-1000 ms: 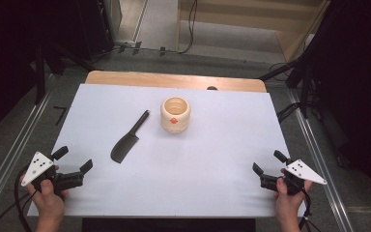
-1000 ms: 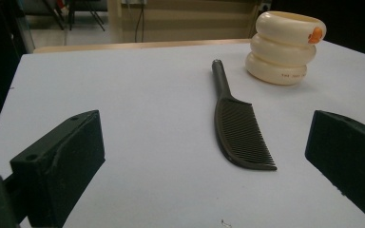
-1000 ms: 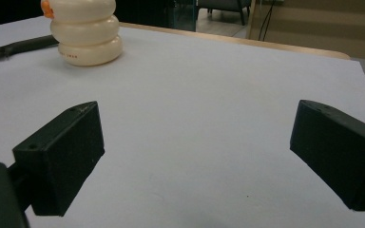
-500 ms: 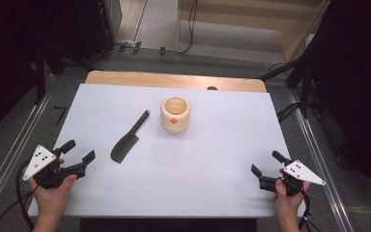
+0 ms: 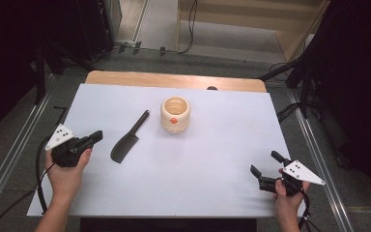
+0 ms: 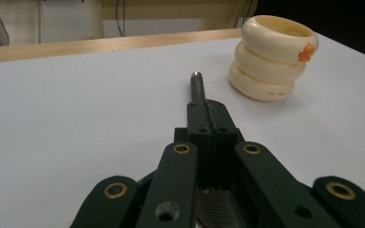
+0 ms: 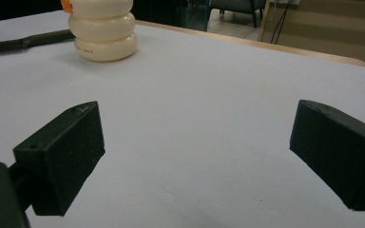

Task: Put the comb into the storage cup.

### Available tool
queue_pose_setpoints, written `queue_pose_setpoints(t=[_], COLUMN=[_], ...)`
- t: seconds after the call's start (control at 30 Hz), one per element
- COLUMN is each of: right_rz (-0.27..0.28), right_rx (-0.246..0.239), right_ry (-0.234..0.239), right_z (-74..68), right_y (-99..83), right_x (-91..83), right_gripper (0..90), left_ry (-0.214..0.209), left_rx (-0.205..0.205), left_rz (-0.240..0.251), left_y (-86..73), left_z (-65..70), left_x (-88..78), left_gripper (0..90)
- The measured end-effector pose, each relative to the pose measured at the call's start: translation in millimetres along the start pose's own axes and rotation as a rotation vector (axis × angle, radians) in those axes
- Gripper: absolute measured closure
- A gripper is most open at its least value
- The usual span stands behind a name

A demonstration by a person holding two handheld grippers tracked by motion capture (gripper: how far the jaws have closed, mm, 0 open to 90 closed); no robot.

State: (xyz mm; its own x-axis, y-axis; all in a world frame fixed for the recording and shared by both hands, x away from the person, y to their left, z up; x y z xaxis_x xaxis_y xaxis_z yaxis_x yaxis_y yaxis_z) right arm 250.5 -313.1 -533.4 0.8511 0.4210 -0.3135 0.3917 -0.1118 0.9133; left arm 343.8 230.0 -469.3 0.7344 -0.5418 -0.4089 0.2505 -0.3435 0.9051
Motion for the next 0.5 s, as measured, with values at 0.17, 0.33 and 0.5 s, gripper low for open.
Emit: queue_pose_setpoints(t=[0.17,0.33,0.5], right_rz=[0.001,-0.001,-0.002], right_rx=[-0.005,-0.005,-0.007], right_ry=[0.002,0.003,0.005], right_z=[-0.2,-0.2,-0.4], right_y=[0.1,0.0,-0.2], right_x=[0.0,0.0,0.2], right_gripper=[2.5,2.6,2.6], left_ry=[-0.019,-0.033,-0.034], left_rx=[0.004,0.003,0.003], left_rz=[-0.009,-0.015,-0.029], left_y=[11.8,21.5,27.5], left_z=[0.4,0.6,-0.9], left_x=[18.3,33.5,49.6], left_gripper=[90.0,90.0,90.0])
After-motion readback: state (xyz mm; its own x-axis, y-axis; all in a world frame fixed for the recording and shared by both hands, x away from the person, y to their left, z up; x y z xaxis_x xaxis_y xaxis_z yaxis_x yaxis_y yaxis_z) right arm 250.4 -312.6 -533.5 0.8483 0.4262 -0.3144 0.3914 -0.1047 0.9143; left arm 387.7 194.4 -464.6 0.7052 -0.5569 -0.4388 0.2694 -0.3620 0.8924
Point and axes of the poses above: each handheld gripper's, and its own axes: x roughly forward along the jaws, y roughly out of its top, z roughly to its right, the point moved 6 cm from there along x, roughly forward along the jaws, and after that the axes turned 14 degrees about x, right-handed, at the moved point
